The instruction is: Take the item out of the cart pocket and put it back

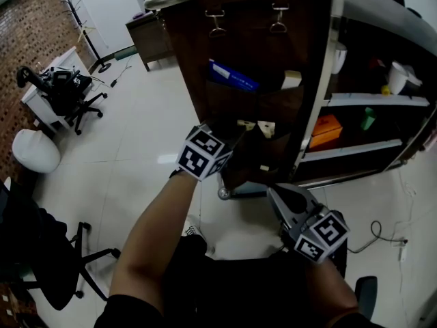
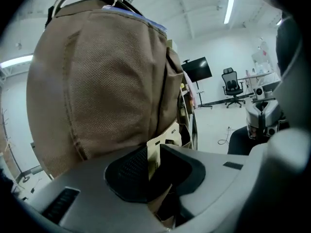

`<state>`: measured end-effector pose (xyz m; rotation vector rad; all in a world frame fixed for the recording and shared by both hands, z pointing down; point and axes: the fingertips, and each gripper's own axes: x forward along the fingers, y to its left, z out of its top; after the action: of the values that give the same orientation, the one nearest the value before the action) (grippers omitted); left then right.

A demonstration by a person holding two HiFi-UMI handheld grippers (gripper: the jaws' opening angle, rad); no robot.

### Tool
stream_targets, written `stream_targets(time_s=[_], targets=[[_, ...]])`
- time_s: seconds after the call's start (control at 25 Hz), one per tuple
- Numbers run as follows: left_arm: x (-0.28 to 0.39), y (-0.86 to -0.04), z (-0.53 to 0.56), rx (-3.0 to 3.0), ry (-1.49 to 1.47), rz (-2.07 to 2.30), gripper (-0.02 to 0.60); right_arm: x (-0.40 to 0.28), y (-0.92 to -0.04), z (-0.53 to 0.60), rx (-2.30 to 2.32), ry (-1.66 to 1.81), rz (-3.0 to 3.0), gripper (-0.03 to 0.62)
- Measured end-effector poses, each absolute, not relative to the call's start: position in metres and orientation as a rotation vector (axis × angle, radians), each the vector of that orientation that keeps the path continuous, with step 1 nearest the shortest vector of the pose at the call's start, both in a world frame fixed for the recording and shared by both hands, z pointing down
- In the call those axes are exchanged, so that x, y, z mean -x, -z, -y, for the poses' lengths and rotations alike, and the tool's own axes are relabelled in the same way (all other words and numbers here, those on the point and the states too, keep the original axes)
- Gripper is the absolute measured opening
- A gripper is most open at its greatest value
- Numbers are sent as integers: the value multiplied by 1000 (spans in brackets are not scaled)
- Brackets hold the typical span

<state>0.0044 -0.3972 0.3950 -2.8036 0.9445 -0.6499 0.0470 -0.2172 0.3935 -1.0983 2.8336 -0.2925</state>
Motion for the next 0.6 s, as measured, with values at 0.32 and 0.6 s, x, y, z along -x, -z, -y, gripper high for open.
stream_targets(time_s=[0.32,0.6], targets=[[-6,-394,400,2765,671,-977,28,-50,-395,218,1105,314,-2822,20],[4,-391,395,2718,587,-1094,3,-52,-397,218,1108,339,-2810,20]])
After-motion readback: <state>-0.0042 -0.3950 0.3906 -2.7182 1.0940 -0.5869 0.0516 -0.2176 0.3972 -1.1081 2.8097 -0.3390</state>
